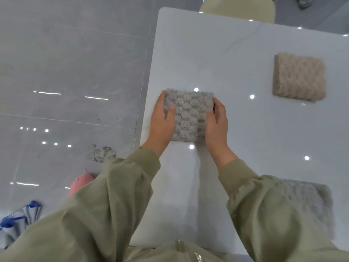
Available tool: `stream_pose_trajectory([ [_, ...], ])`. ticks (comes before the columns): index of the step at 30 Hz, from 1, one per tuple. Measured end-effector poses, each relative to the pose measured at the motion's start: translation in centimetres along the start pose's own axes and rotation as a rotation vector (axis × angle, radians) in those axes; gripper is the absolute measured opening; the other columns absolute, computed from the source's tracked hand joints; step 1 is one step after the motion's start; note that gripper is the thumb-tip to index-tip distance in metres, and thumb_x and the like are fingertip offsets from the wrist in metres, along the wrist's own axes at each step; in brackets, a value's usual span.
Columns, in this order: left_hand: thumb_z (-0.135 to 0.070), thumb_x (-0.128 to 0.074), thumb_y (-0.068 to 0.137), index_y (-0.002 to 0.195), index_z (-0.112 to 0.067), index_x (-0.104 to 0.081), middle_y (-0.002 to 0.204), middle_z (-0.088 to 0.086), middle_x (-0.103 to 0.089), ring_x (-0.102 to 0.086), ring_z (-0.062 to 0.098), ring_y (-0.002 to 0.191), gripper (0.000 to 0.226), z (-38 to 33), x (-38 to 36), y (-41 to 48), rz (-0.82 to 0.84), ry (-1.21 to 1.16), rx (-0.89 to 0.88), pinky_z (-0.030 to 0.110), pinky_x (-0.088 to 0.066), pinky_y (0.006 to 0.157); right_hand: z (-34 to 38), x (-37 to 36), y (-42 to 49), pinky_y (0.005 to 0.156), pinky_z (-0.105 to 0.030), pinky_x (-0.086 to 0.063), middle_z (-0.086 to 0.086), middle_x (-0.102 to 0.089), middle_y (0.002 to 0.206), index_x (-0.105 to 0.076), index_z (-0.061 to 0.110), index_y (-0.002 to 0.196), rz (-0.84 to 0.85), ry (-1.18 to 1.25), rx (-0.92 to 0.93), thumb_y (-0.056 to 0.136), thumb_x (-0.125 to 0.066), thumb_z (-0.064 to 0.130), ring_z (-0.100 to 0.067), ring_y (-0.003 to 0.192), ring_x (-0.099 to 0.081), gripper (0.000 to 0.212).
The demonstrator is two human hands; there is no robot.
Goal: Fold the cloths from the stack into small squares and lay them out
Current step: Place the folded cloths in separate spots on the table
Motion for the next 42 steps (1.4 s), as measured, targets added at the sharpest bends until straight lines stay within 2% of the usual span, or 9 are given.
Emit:
stream_pose_trajectory([
  [2, -0.017, -0.039, 0.1, 0.148, -0.012, -0.019, 0.154, -0.002, -0.024, -0.021, -0.002, 0.134, 0.053, 0.0, -0.2, -0.2, -0.006, 0.022, -0.021, 0.008, -0.018, 0.105, 0.1, -0.5, -0.4, 0.106, -0.021, -0.037, 0.003, -0.047, 0.139, -0.037, 0.012, 0.141, 0.008, -0.021, 0.02, 0.098, -0.042, 0.017, -0.006, 0.125, -0.045, 0.044],
  [9, -0.017, -0.041, 0.099, 0.149, -0.007, -0.014, 0.156, 0.005, -0.017, -0.014, 0.011, 0.143, 0.057, -0.4, 0.0, -0.2, 0.091, 0.238, -0.147, 0.013, -0.011, 0.111, 0.2, -0.5, -0.4, 0.106, -0.028, -0.039, 0.001, -0.05, 0.136, -0.04, 0.012, 0.138, -0.043, -0.044, 0.018, 0.096, -0.043, 0.016, -0.011, 0.124, -0.047, 0.042],
  [12, -0.024, -0.04, 0.098, 0.149, -0.008, -0.013, 0.158, 0.008, -0.01, -0.007, 0.018, 0.145, 0.06, -1.0, 0.6, -0.1, 0.093, 0.488, -0.272, 0.029, -0.008, 0.118, 0.4, -0.2, -0.5, 0.108, -0.028, -0.036, 0.001, -0.045, 0.141, -0.035, 0.014, 0.142, -0.021, -0.111, 0.027, 0.097, -0.042, 0.021, -0.012, 0.128, -0.043, 0.046],
  [14, -0.029, -0.037, 0.096, 0.149, -0.011, -0.013, 0.158, 0.009, -0.007, -0.003, 0.021, 0.146, 0.061, -1.7, 0.9, -0.3, 0.123, 0.733, -0.373, 0.037, -0.003, 0.117, 0.3, 0.5, -1.0, 0.114, -0.026, -0.025, 0.0, -0.033, 0.151, -0.026, 0.014, 0.146, -0.015, -0.206, 0.035, 0.098, -0.04, 0.029, -0.011, 0.138, -0.03, 0.052],
  [17, -0.03, -0.036, 0.096, 0.15, -0.014, -0.011, 0.159, 0.007, -0.002, 0.003, 0.023, 0.146, 0.062, -2.9, 0.7, -0.4, 0.282, 1.018, -0.567, 0.041, 0.003, 0.115, 0.6, 1.5, -2.3, 0.115, -0.025, -0.014, -0.003, -0.02, 0.156, -0.023, 0.011, 0.147, -0.078, -0.401, 0.107, 0.099, -0.038, 0.034, -0.013, 0.143, -0.017, 0.055],
  [21, -0.038, -0.032, 0.095, 0.15, -0.015, -0.01, 0.159, 0.007, 0.0, 0.005, 0.025, 0.146, 0.064, -3.2, 0.2, 0.4, 0.526, 1.253, -0.806, 0.047, 0.002, 0.115, 0.5, 1.0, -4.2, 0.118, -0.045, -0.006, -0.01, -0.014, 0.157, -0.025, 0.008, 0.145, -0.2, -0.67, 0.089, 0.098, -0.037, 0.031, -0.02, 0.145, -0.011, 0.054],
  [29, -0.042, -0.032, 0.096, 0.151, -0.017, -0.01, 0.159, 0.009, 0.0, 0.008, 0.027, 0.145, 0.064, -3.7, 0.2, -1.9, 0.87, 1.344, -1.182, 0.047, 0.014, 0.111, -0.3, -1.8, -11.3, 0.115, -0.05, -0.001, -0.01, -0.005, 0.158, -0.017, 0.009, 0.148, -0.449, -0.908, -0.243, 0.097, -0.032, 0.036, -0.023, 0.146, -0.002, 0.06],
  [37, -0.043, -0.029, 0.098, 0.151, -0.019, 0.0, 0.158, 0.006, 0.009, 0.015, 0.025, 0.144, 0.065, -3.8, -2.1, -10.4, 1.129, 1.301, -1.464, 0.051, 0.007, 0.113, -2.0, -0.4, -22.6, 0.115, -0.052, 0.0, -0.01, -0.003, 0.158, -0.015, 0.009, 0.148, -0.725, -0.791, -0.569, 0.097, -0.031, 0.037, -0.024, 0.146, -0.001, 0.061],
  [42, -0.042, -0.03, 0.098, 0.151, -0.019, -0.001, 0.159, 0.007, 0.007, 0.012, 0.025, 0.145, 0.065, -3.0, -4.7, -14.5, 1.199, 1.27, -1.624, 0.05, 0.008, 0.113, -3.5, 0.5, -25.9, 0.115, -0.052, -0.001, -0.01, -0.002, 0.159, -0.014, 0.01, 0.149, -0.804, -0.75, -0.676, 0.097, -0.032, 0.038, -0.023, 0.146, 0.0, 0.061],
])
Point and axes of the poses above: each hand's wrist, its own y-axis towards the middle knuckle, its own x-axis out of the back of the hand, z = x × y, the point moved 5 cm from there along y, towards the middle knuckle
